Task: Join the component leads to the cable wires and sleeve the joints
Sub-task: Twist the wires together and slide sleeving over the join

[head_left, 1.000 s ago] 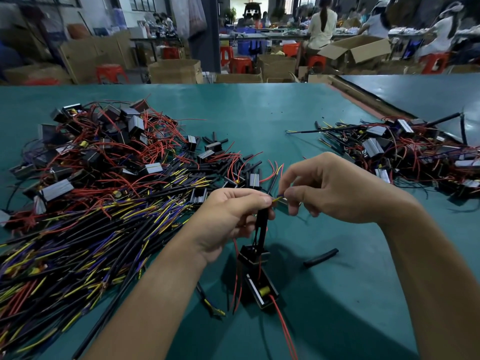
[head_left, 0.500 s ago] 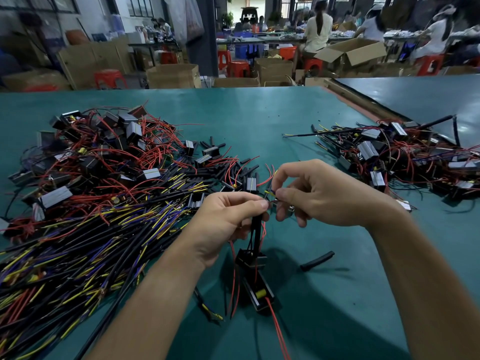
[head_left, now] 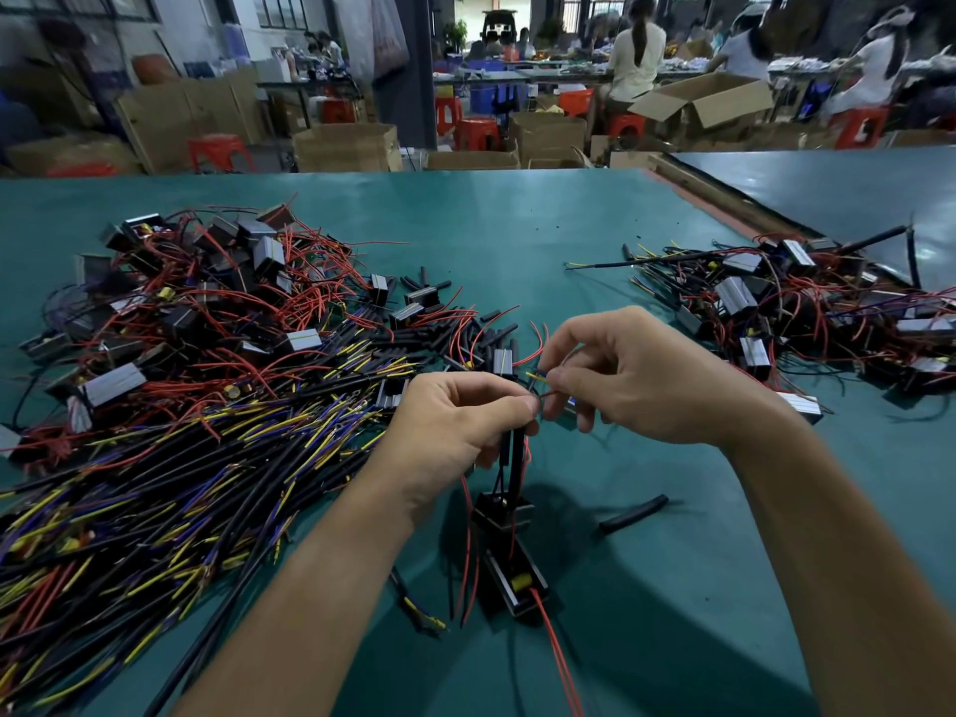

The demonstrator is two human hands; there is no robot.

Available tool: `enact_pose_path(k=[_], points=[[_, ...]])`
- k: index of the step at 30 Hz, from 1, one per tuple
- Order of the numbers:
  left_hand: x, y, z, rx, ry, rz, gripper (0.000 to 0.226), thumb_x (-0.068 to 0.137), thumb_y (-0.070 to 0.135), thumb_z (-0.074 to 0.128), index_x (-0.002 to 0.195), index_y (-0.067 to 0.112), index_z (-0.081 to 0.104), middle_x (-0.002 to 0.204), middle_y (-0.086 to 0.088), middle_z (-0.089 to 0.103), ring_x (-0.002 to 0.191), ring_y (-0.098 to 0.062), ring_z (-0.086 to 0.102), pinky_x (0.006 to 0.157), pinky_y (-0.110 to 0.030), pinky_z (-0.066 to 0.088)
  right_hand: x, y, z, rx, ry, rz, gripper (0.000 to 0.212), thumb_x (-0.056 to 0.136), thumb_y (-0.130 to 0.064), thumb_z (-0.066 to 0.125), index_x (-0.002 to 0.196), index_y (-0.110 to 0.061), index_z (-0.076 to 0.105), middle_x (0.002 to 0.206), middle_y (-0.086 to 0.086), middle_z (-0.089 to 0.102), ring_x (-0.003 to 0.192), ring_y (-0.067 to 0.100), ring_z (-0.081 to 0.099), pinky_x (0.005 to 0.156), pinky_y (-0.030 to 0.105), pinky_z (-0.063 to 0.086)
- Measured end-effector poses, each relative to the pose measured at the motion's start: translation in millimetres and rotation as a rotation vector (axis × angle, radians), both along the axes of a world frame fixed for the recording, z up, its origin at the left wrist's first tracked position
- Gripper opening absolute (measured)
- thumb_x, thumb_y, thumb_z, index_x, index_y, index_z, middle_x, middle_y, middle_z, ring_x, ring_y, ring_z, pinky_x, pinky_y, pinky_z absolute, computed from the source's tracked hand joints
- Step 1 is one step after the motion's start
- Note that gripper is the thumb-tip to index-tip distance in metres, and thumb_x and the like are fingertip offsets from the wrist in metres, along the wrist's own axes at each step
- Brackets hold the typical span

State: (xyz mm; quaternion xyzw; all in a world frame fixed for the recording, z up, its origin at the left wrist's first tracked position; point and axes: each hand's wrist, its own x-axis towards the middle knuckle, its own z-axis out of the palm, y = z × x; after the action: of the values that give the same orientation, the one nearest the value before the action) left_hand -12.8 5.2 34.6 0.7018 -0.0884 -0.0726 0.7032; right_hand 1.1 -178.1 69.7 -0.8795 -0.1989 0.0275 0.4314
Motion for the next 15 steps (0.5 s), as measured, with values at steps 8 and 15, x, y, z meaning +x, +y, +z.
enact_pose_path(k=[8, 15], points=[[3, 9, 3, -0.048, 0.257, -0.134, 0.014, 0.084, 0.003, 0.067, 0.097, 0.009, 0.068, 0.089, -0.010, 0.076, 0.047, -0.008, 0.057, 0.053, -0.018, 0.054, 0, -1, 2, 0.044, 0.026, -0.021, 0.015, 0.093, -0.002, 0.057, 0.086, -0.011, 0.066, 0.067, 0.003, 0.073, 0.051, 0.014, 0.057, 0.054, 0.031, 0.051], [2, 12, 5, 0.029, 0.267, -0.162, 0.008, 0.086, 0.003, 0.065, 0.093, 0.006, 0.069, 0.082, -0.008, 0.075, 0.046, -0.010, 0.058, 0.051, -0.022, 0.055, -1, -1, 3, 0.115, 0.053, -0.056, 0.020, 0.091, -0.005, 0.062, 0.072, -0.009, 0.067, 0.065, 0.004, 0.070, 0.048, 0.011, 0.059, 0.044, 0.012, 0.040]])
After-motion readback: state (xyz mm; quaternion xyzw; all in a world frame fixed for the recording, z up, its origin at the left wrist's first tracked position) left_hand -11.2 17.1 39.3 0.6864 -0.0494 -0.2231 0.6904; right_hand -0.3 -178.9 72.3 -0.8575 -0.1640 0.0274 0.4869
